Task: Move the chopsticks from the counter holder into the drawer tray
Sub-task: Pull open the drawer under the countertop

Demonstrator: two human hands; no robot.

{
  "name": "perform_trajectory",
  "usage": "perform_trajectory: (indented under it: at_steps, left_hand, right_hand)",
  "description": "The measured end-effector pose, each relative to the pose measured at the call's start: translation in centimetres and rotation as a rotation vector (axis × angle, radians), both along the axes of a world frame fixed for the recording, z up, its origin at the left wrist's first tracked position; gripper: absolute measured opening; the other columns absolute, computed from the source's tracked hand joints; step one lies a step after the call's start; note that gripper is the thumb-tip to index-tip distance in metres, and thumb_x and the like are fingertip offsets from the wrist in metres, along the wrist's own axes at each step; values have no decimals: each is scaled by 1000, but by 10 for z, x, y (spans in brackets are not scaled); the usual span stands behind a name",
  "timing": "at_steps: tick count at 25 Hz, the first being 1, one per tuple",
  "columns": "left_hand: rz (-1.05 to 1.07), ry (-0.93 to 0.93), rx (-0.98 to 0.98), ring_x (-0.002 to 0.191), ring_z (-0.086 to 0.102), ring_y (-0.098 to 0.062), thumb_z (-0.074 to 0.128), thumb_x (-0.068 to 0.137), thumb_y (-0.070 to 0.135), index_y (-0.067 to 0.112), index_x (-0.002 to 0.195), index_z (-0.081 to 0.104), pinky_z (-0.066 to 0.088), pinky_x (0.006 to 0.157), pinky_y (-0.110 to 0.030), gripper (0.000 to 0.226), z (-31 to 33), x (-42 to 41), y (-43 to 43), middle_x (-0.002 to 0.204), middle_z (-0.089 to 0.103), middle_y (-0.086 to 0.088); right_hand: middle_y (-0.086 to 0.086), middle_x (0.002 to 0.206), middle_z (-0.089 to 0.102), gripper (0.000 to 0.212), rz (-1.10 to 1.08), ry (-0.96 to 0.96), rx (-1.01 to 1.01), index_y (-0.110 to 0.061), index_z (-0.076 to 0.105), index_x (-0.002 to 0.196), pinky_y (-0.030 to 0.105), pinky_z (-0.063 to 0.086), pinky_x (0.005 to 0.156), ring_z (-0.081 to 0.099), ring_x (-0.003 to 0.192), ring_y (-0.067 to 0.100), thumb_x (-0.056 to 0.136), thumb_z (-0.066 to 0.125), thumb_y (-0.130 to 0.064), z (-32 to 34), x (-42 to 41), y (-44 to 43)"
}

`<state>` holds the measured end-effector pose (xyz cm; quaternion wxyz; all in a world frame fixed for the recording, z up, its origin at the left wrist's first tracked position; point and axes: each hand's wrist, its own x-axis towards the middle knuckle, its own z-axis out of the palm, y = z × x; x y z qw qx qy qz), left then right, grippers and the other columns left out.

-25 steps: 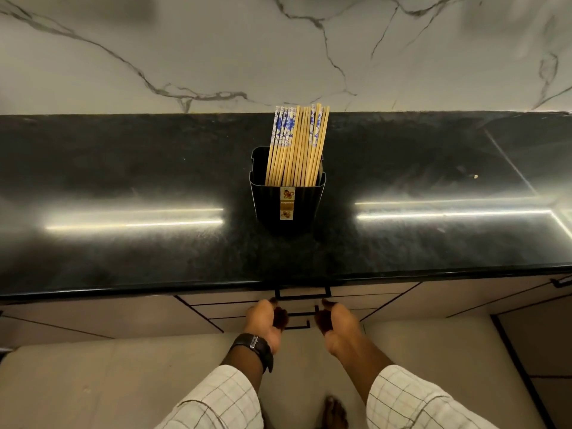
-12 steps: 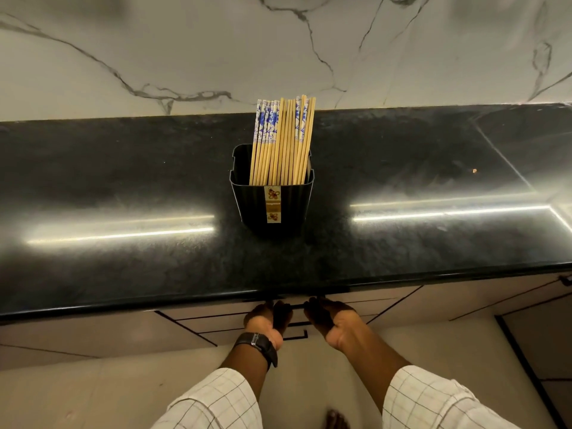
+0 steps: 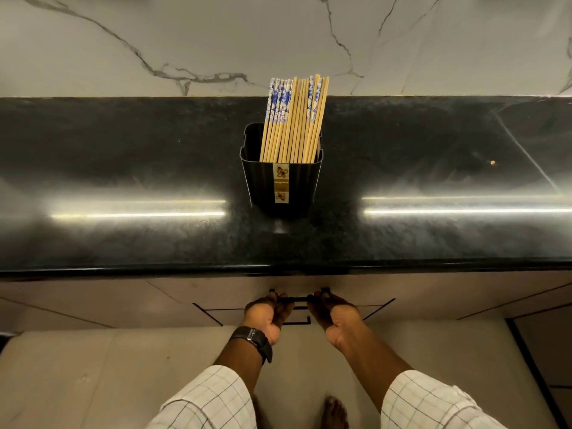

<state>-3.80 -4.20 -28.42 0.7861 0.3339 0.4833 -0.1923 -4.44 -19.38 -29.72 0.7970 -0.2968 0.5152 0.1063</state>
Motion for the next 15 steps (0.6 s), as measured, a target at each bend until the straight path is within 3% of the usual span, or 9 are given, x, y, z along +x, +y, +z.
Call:
perform_trajectory:
  at_steps: [4, 10, 15]
  left_hand:
    - [8, -3, 18, 83, 67, -33, 44, 105, 4, 1, 111, 58, 55, 66, -43, 16, -6, -13, -1, 95, 67, -21]
    - [-18, 10, 69, 84, 66, -34, 40, 106, 2, 0, 94, 59, 53, 79, -44, 23, -9, -49, 1, 96, 67, -23]
    - [-17, 16, 61, 95, 66, -37, 44, 105, 2, -2, 100, 61, 55, 79, -46, 19, -2, -81, 2, 105, 68, -26]
  right_hand:
    - [20, 90, 67, 20, 24, 6, -52, 6, 62, 119, 45, 53, 85, 66, 79, 32, 102, 53, 5, 1, -12, 1]
    - [22, 92, 68, 25, 5, 36, -72, 8, 61, 124, 46, 56, 73, 67, 78, 33, 101, 52, 8, -4, -51, 3]
    - [22, 95, 70, 23, 20, 42, -76, 8, 64, 122, 48, 56, 85, 68, 82, 34, 102, 54, 4, -1, -83, 0]
